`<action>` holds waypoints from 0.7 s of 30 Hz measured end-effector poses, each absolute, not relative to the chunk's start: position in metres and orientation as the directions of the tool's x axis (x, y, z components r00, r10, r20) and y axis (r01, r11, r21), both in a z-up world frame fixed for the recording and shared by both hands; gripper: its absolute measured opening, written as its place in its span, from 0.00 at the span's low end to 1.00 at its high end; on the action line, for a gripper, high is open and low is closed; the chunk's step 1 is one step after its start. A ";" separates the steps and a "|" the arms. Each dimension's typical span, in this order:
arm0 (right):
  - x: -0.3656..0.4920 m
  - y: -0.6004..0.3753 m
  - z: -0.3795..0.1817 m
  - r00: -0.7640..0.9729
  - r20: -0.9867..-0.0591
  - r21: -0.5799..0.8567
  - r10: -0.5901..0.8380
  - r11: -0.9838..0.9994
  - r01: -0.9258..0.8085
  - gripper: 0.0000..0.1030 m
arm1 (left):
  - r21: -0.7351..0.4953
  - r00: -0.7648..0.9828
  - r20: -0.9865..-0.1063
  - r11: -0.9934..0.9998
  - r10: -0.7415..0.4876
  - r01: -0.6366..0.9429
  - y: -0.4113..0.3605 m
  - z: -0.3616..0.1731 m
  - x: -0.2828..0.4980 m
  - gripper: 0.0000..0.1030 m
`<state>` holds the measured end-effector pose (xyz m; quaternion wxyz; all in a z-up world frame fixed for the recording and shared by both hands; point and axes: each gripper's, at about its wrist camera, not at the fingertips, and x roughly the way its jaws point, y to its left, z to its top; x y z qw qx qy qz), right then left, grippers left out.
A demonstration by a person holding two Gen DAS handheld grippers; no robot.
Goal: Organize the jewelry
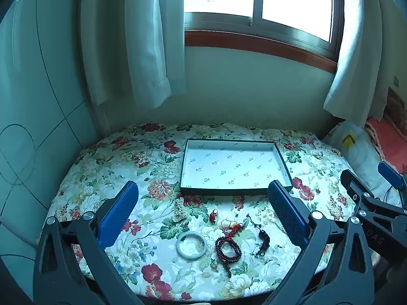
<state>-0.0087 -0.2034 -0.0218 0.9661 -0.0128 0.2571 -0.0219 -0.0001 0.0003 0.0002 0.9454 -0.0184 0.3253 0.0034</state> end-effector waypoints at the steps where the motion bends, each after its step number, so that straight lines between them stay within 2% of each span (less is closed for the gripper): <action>1: -0.009 -0.203 -0.022 0.868 -0.495 -0.036 -0.048 0.999 0.035 0.96 | -0.032 0.788 -0.616 0.999 -0.005 -0.018 0.000 0.000 0.000 0.98; 21: -0.007 -0.202 -0.025 0.867 -0.496 -0.036 -0.047 0.999 0.034 0.96 | -0.018 0.791 -0.612 1.000 0.004 -0.019 0.000 0.005 -0.004 0.98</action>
